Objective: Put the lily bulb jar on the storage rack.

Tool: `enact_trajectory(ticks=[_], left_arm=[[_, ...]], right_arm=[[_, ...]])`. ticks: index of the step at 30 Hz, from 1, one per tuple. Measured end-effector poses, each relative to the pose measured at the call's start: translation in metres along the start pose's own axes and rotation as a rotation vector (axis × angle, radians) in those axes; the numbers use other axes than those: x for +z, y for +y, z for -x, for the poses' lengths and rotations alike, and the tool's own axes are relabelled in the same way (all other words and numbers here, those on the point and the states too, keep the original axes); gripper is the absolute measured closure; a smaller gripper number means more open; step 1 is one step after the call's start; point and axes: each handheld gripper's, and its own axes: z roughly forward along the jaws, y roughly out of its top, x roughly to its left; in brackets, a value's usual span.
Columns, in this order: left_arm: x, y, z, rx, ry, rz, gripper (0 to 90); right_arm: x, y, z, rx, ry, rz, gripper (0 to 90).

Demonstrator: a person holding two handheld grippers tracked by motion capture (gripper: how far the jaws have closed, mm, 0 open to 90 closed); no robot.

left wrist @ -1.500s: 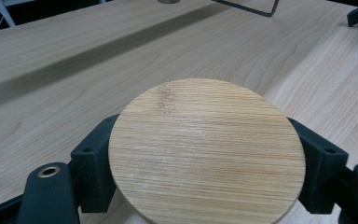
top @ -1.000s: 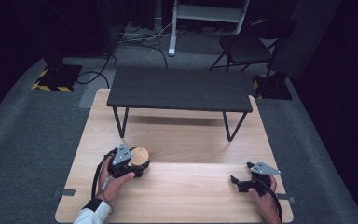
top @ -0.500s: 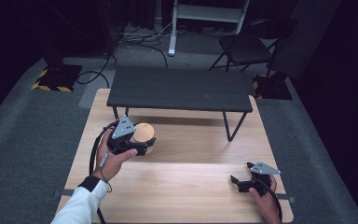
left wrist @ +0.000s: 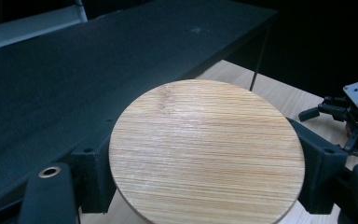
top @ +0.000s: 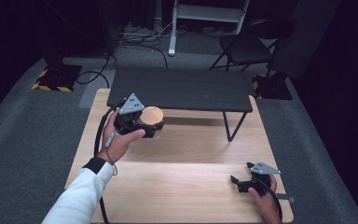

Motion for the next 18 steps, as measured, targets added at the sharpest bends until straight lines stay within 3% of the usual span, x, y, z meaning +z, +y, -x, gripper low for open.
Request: enact_trajectory(ticks=[12,18], left_arm=[[0.007,0.043,-0.014,0.005,-0.02,0.008,23.9],[0.019,0.064,-0.017,0.038,-0.013,-0.002,23.8]], right_arm=[[0.0,0.0,0.001,-0.002,0.005,0.001,0.0],[0.0,0.0,0.002,-0.004,0.007,0.001,0.0]])
